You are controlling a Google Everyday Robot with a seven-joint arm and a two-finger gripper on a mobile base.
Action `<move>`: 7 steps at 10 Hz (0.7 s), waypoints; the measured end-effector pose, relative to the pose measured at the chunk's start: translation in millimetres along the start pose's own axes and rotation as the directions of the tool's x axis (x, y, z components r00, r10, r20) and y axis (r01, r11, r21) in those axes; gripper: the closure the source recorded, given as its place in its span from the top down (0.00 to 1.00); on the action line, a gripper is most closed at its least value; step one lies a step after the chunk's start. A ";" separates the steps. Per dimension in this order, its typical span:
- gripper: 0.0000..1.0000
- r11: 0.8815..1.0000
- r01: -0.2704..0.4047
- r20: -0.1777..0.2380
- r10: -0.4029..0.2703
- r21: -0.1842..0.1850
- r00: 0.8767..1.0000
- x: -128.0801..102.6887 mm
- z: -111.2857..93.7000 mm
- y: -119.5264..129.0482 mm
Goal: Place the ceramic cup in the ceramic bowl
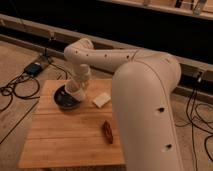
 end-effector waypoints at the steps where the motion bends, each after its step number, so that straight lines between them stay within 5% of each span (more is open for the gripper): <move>1: 0.00 0.998 0.040 0.025 -0.039 -0.039 0.999 -27.0 2.0 22.5; 4: 0.00 0.990 0.084 0.053 -0.078 -0.116 0.996 -46.6 21.9 47.4; 7: 0.02 0.981 0.102 0.056 -0.094 -0.166 0.994 -49.4 60.0 40.8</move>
